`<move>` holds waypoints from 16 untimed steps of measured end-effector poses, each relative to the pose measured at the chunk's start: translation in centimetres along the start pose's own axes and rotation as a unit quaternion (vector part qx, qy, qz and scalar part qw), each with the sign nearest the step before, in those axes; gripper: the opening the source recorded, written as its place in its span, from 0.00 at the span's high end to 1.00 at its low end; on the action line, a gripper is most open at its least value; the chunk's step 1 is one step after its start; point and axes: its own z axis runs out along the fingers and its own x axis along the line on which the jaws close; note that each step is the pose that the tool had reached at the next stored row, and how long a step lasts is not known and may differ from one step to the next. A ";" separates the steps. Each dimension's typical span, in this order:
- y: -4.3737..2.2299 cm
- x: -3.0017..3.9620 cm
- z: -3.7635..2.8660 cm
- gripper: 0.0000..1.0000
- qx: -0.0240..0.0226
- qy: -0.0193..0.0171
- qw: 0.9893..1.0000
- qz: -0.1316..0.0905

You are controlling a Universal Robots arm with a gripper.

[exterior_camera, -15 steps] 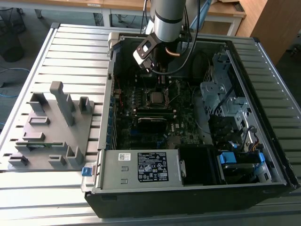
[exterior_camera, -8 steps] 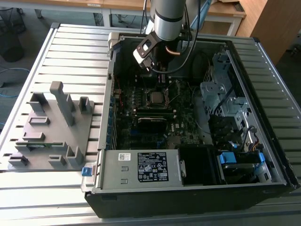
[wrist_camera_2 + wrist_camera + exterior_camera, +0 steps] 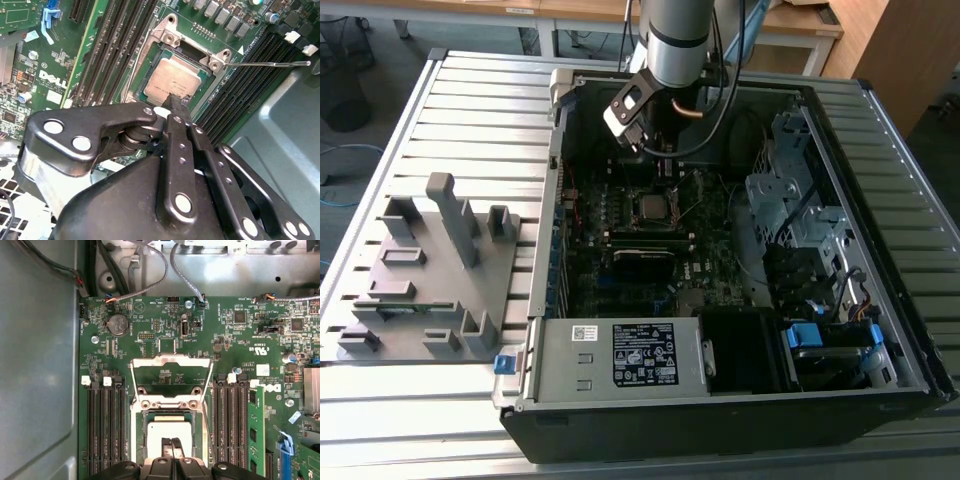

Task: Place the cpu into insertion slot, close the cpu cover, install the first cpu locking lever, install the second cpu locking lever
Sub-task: 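Place the cpu into insertion slot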

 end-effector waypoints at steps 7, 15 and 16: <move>-0.29 -0.08 0.02 0.90 0.000 0.000 1.000 0.000; -0.44 -0.26 0.10 0.90 0.000 0.000 1.000 0.000; -0.44 -0.26 0.10 0.90 0.000 0.000 1.000 0.000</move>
